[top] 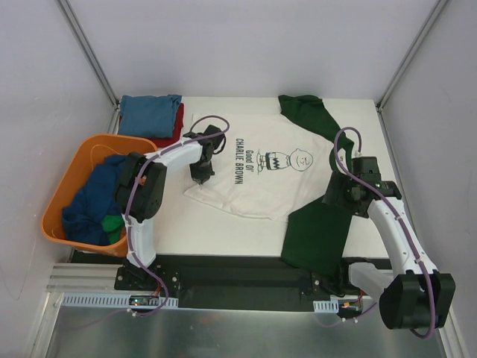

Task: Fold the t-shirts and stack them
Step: Grap the side of the flattened tshirt closest away from the robot with both arms, then fold the flattened tshirt in 1/3 of the way

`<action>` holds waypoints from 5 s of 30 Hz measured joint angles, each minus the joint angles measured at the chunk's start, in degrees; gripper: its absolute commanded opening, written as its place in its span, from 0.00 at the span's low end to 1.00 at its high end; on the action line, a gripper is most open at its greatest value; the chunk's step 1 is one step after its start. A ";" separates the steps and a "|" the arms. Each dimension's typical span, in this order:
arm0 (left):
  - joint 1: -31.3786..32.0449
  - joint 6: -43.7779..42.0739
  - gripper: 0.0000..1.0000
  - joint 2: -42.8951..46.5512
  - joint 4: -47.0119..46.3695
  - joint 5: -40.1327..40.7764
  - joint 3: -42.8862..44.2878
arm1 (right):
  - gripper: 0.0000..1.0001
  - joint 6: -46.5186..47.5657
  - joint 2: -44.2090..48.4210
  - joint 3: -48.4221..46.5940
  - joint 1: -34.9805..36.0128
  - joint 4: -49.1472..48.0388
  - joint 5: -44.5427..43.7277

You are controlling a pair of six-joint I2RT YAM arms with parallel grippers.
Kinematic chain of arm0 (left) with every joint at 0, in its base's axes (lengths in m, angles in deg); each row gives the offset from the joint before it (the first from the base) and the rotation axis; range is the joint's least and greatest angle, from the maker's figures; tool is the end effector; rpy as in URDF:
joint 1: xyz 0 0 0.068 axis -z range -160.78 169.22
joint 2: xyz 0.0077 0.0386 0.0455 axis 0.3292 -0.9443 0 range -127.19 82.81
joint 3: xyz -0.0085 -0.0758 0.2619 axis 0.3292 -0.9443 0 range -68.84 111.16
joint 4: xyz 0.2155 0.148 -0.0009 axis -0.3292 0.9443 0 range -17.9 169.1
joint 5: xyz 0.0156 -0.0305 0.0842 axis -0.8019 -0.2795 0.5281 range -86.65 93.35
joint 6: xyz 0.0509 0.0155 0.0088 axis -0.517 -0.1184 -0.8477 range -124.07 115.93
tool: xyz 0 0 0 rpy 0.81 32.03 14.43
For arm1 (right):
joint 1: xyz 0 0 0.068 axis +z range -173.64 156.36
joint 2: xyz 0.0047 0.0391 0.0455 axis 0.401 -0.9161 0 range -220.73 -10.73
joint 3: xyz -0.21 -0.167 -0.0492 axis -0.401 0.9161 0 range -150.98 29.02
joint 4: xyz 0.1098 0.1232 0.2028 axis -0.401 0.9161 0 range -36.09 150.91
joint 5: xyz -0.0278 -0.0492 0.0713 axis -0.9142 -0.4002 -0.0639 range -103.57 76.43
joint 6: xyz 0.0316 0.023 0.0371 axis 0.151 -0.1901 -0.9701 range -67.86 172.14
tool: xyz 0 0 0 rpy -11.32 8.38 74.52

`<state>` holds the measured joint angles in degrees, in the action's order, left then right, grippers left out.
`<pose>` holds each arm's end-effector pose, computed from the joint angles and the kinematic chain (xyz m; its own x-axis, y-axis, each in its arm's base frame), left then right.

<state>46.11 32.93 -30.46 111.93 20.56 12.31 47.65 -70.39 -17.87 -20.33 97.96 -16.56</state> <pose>0.3589 -0.1702 0.1739 -0.8881 -0.1942 -0.4166 -0.2306 0.9723 0.0384 0.1986 0.0097 0.2540 -0.8353 0.0301 -0.5490 0.0364 0.9993 -0.0005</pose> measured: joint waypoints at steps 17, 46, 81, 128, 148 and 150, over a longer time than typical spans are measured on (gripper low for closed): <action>3.80 10.03 0.00 32.44 0.11 3.89 -24.79 | 0.97 -7.39 -0.33 10.86 0.07 3.48 9.22; 4.66 11.52 0.00 37.62 -5.09 3.34 -30.34 | 0.72 -32.35 -13.16 8.55 33.05 17.68 4.42; 4.66 11.19 0.00 41.07 -5.68 2.93 -30.75 | 0.01 -33.14 -20.76 9.84 34.73 13.16 5.66; 3.02 13.88 0.00 42.58 -3.50 0.46 -28.46 | 0.01 -16.74 -29.42 -38.16 21.97 23.98 -17.38; -4.50 11.39 0.00 27.54 -3.50 3.45 -18.62 | 0.01 -9.16 -45.62 -55.41 13.27 18.16 -18.23; -4.76 11.39 0.00 26.77 -3.45 4.04 -18.01 | 0.01 -8.26 -46.95 -57.00 12.92 17.81 -18.23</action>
<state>41.35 44.31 -3.69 108.48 24.60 -5.70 39.39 -117.34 -74.88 -7.41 115.77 -34.79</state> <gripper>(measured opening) 0.008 0.026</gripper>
